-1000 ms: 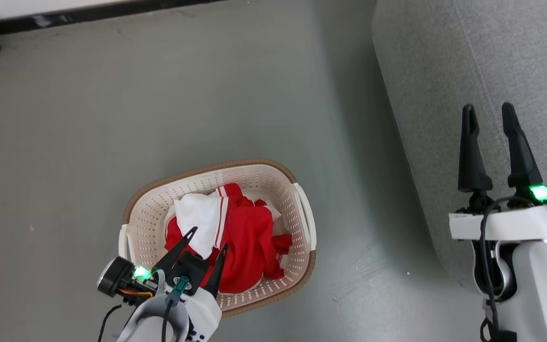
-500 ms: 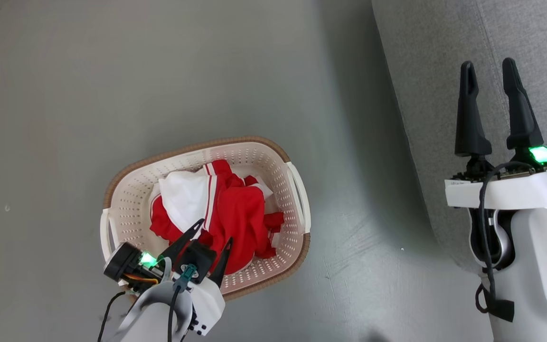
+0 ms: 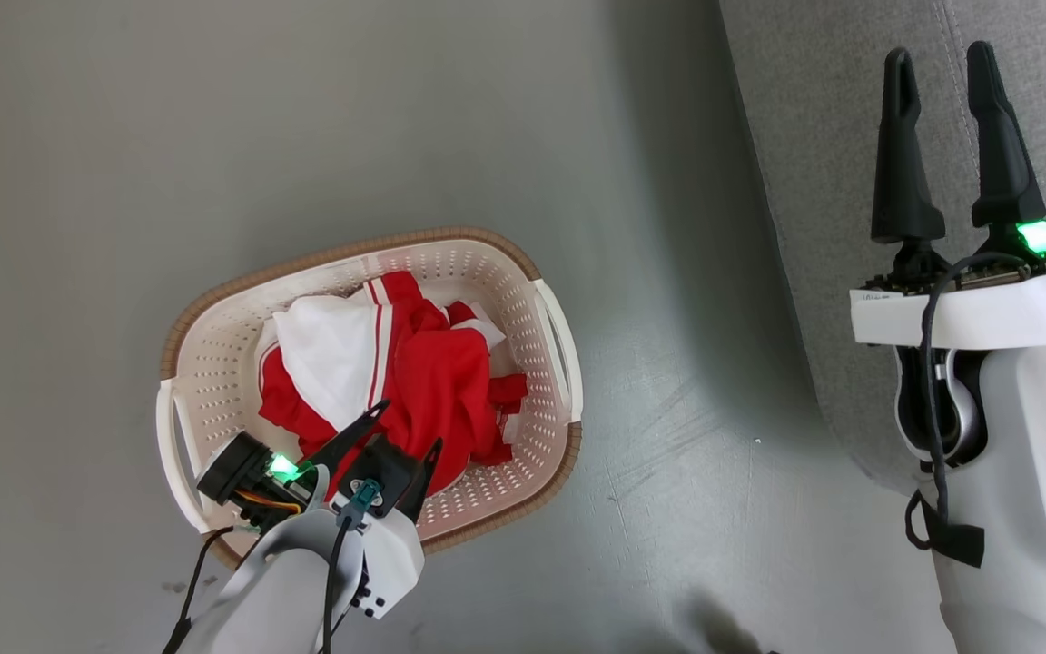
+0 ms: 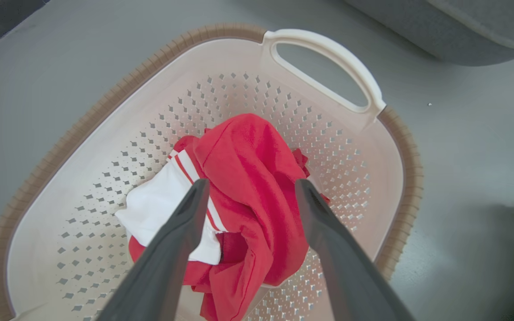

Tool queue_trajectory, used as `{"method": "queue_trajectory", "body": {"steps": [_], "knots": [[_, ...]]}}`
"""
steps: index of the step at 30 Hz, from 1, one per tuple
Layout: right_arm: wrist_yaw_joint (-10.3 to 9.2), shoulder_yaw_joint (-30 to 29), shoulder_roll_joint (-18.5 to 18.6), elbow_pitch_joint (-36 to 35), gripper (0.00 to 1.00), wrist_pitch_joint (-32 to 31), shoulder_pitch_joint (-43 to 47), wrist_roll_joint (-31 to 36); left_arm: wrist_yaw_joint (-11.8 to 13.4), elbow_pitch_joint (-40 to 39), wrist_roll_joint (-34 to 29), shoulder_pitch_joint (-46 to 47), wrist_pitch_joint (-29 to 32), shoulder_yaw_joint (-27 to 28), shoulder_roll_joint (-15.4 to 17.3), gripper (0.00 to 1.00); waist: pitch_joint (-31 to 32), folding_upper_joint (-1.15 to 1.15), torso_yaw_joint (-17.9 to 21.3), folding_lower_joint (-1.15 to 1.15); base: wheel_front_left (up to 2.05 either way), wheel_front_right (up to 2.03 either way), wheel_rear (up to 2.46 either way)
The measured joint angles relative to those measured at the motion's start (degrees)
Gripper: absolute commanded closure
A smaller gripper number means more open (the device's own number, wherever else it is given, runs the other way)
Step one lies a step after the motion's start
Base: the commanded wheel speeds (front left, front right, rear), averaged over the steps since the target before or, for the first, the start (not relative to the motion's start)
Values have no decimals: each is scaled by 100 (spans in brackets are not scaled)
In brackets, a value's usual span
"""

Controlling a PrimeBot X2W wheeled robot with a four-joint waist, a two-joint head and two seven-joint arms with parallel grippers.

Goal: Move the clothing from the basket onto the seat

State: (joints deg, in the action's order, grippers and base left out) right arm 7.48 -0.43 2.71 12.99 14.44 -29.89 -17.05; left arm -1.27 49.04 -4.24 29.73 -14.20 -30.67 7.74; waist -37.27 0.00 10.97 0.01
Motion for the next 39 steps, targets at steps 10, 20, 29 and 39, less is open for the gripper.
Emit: {"method": "queue_trajectory", "body": {"steps": [10, 20, 29, 39], "knots": [[0, -12, 5, 52, 0, 1, -218, -70, -135, 360, -7, 196, 118, -54, 14, 0, -243, 0, 95, 0, 0, 0, 0], [0, -40, 5, 47, 0, 1, -422, -94, -211, 647, -5, 421, 176, -52, 64, 0, -465, 0, 198, 0, 0, 0, 0], [0, -25, 7, 19, 0, 1, -576, -120, -200, 867, -4, 532, 215, -27, 76, 0, -642, 0, 265, 0, 0, 0, 0], [0, -13, 7, -5, 0, 1, -648, -212, -21, 1136, -7, 737, 367, 31, 162, 0, -801, 0, 372, 0, 0, 0, 0]]}}
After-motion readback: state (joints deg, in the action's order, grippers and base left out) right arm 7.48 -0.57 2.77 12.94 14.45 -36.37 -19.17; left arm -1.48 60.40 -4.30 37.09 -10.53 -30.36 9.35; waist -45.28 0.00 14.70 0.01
